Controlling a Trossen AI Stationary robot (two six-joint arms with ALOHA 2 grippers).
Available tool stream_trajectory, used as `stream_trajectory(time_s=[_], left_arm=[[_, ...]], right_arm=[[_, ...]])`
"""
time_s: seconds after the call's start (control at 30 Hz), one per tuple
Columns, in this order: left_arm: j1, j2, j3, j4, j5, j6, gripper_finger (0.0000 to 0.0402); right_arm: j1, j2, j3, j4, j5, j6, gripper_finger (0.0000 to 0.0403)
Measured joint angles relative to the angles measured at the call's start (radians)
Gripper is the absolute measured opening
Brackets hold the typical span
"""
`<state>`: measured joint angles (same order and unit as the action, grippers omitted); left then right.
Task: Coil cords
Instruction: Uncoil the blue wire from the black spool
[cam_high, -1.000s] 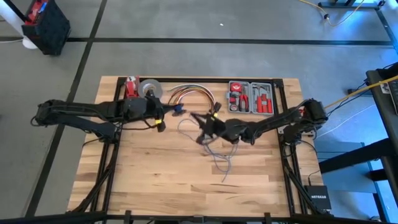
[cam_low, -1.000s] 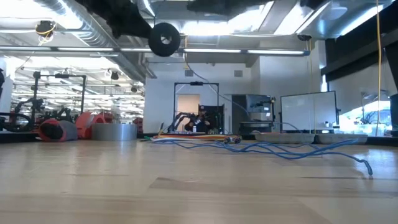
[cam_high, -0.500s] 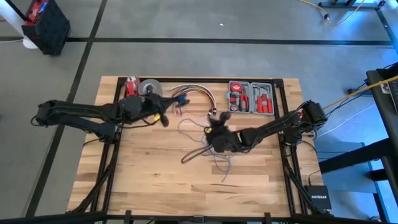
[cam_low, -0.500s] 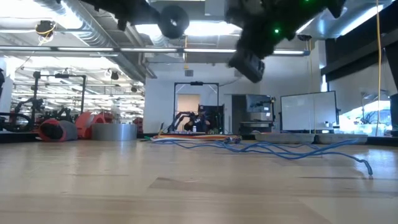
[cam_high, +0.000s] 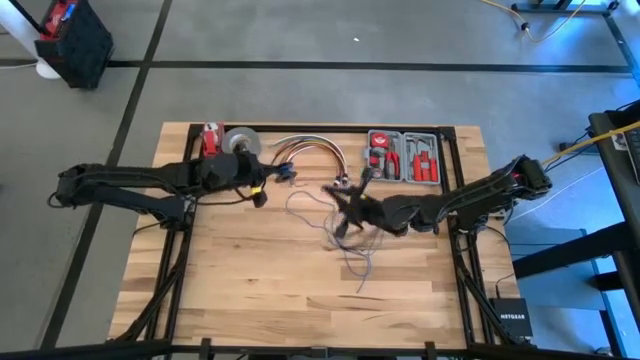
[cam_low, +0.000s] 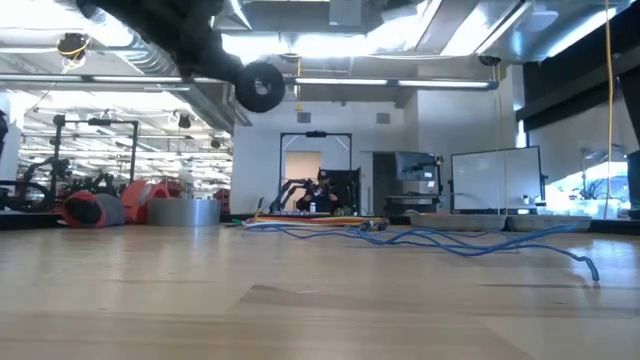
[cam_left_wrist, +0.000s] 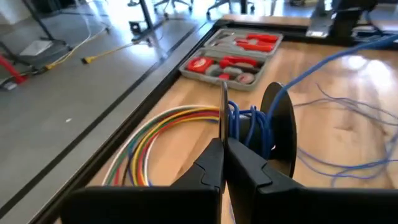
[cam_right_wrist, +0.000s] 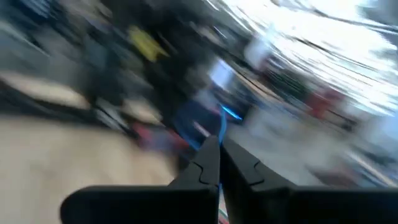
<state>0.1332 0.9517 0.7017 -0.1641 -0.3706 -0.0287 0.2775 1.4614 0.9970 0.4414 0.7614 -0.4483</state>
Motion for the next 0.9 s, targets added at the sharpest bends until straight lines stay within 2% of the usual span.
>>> stream_trajectory(time_s=[0.1,0.2,0.3,0.4,0.47,0.53,0.63,0.73,0.8,0.9], left_arm=[[0.036,0.025,0.0,0.016,-0.016,-0.003,0.0001],[0.071,0.048,0.0,0.095,-0.102,-0.03,0.0001],[0.098,0.069,0.0,0.167,-0.183,-0.075,0.0001],[0.105,0.076,0.0,0.198,-0.199,-0.103,0.0001],[0.094,0.073,-0.002,0.223,-0.199,-0.102,0.0001],[0.074,0.059,-0.004,0.219,-0.186,-0.095,0.0001],[0.041,0.026,-0.004,0.204,-0.068,-0.069,0.0001],[0.011,-0.009,-0.004,0.145,0.025,-0.061,0.0001],[-0.005,-0.029,-0.004,0.082,0.028,-0.072,0.0001],[-0.007,-0.034,-0.004,-0.017,0.027,-0.08,0.0001]], right_arm=[[-0.002,0.032,0.001,0.078,-0.229,0.054,0.0003],[-0.002,0.093,0.0,0.095,-0.374,0.074,0.0003],[-0.002,0.148,0.0,0.062,-0.439,0.076,0.0003],[-0.002,0.191,0.0,-0.073,-0.437,0.105,0.0003],[-0.002,0.206,-0.001,-0.197,-0.348,0.136,0.0003],[0.0,0.206,-0.001,-0.329,-0.181,0.196,0.0003],[-0.002,0.191,-0.002,-0.548,0.11,0.29,0.0003],[-0.003,0.14,-0.002,-0.718,0.324,0.346,0.0006],[-0.003,0.099,-0.002,-0.781,0.427,0.362,0.0006],[-0.002,0.023,0.003,-0.775,0.509,0.328,0.0006]])
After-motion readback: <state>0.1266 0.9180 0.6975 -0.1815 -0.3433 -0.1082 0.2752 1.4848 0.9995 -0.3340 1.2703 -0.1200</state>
